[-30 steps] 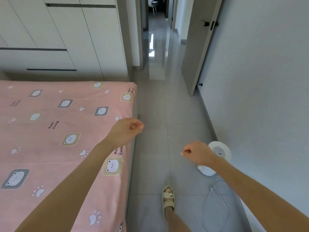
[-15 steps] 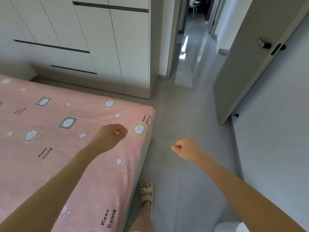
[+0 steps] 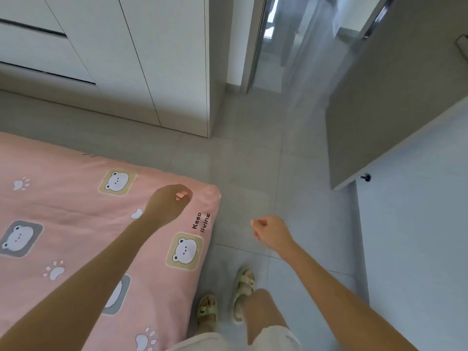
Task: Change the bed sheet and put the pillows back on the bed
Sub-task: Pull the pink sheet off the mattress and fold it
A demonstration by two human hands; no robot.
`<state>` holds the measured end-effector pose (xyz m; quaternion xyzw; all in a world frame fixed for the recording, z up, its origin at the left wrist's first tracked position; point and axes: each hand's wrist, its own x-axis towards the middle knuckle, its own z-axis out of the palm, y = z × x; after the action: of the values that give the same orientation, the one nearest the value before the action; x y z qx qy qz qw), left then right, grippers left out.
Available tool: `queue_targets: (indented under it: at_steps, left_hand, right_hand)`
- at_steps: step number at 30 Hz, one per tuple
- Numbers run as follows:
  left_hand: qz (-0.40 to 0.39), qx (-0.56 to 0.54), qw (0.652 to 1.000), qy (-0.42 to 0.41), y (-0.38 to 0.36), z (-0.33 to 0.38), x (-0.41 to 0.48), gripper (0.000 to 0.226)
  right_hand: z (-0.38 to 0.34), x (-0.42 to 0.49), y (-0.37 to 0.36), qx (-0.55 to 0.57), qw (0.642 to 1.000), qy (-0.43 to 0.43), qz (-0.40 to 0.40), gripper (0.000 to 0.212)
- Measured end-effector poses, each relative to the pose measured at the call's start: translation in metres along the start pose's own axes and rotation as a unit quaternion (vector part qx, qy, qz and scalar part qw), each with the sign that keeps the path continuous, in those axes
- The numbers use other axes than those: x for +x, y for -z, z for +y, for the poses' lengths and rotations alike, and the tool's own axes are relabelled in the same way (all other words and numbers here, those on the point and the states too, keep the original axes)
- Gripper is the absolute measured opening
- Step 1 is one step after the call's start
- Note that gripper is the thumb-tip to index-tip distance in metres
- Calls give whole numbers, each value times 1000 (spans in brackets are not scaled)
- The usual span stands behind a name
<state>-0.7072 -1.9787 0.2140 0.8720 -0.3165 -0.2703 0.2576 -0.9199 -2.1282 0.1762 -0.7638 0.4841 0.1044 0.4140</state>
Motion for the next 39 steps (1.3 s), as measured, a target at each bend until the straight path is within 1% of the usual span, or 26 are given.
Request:
queue_targets:
  at_steps: [3, 5, 8, 9, 13, 15, 18, 19, 20, 21, 23, 24, 25, 26, 28, 29, 30, 32, 33, 34, 36, 37, 38, 39]
  left_hand:
    - [-4, 12, 999, 34, -24, -6, 64, 20]
    - [0, 16, 998, 67, -39, -12, 101, 21]
    - [-5, 33, 993, 109, -62, -24, 149, 22]
    - [-10, 44, 991, 122, -70, -28, 164, 22]
    - [-13, 82, 986, 145, -96, -42, 219, 23]
    - [-7, 82, 984, 156, -109, -53, 244, 26]
    - [1, 75, 984, 161, -128, -68, 271, 44]
    - [5, 83, 984, 156, -133, -74, 278, 48]
    - [4, 96, 984, 150, -139, -81, 284, 49]
    - [-2, 109, 984, 144, -144, -87, 290, 48]
    - [-14, 136, 984, 114, -155, -101, 300, 45]
    - [-22, 155, 984, 88, -160, -107, 306, 47]
    - [-45, 176, 981, 70, -163, -111, 311, 50]
    - [-84, 205, 973, 64, -165, -113, 316, 51]
    - [-180, 266, 945, 61, -170, -117, 321, 42]
    - [-215, 291, 931, 53, -171, -120, 323, 40]
    - [-244, 311, 917, 47, -172, -122, 325, 39]
    - [-269, 328, 905, 38, -170, -125, 324, 37]
    - [-264, 329, 906, 33, -167, -126, 322, 40]
    - [-247, 329, 911, 23, -164, -127, 318, 46]
    - [-191, 324, 927, -3, -157, -126, 311, 58]
    - [-164, 318, 934, -9, -152, -124, 307, 59]
    - [-142, 306, 941, -13, -147, -123, 302, 58]
    - [-119, 291, 949, -24, -142, -123, 296, 54]
  right_hand:
    - [-15, 67, -6, 38, 999, -23, -32, 39]
    - [-22, 115, -15, 46, 996, -32, -70, 37]
    - [-33, 179, -29, 74, 985, -88, -129, 31]
    - [-35, 201, -33, 91, 980, -110, -141, 31]
    - [-46, 278, -50, 128, 960, -179, -174, 39]
    - [-48, 315, -65, 113, 953, -198, -198, 44]
    - [-47, 354, -91, 69, 950, -195, -235, 63]
    - [-47, 362, -100, 69, 945, -202, -248, 68]
    - [-47, 367, -109, 73, 939, -210, -262, 68]
    - [-46, 369, -117, 81, 934, -219, -271, 61]
    - [-42, 369, -132, 96, 934, -220, -267, 26]
    - [-39, 366, -137, 108, 936, -220, -253, 23]
    - [-34, 364, -143, 115, 939, -217, -240, 32]
    - [-32, 359, -144, 112, 949, -197, -221, 39]
    - [-32, 343, -138, 111, 965, -141, -190, 47]
    - [-33, 333, -133, 116, 970, -116, -180, 47]
    - [-34, 323, -128, 115, 974, -96, -171, 42]
    - [-33, 311, -125, 116, 978, -72, -155, 29]
    - [-32, 309, -125, 134, 975, -82, -155, 28]
    - [-33, 308, -123, 160, 967, -111, -164, 29]
    - [-36, 313, -122, 219, 939, -190, -185, 33]
    - [-35, 318, -125, 235, 921, -236, -199, 32]
    - [-36, 322, -126, 239, 902, -281, -222, 37]
    - [-38, 326, -126, 238, 879, -322, -259, 49]
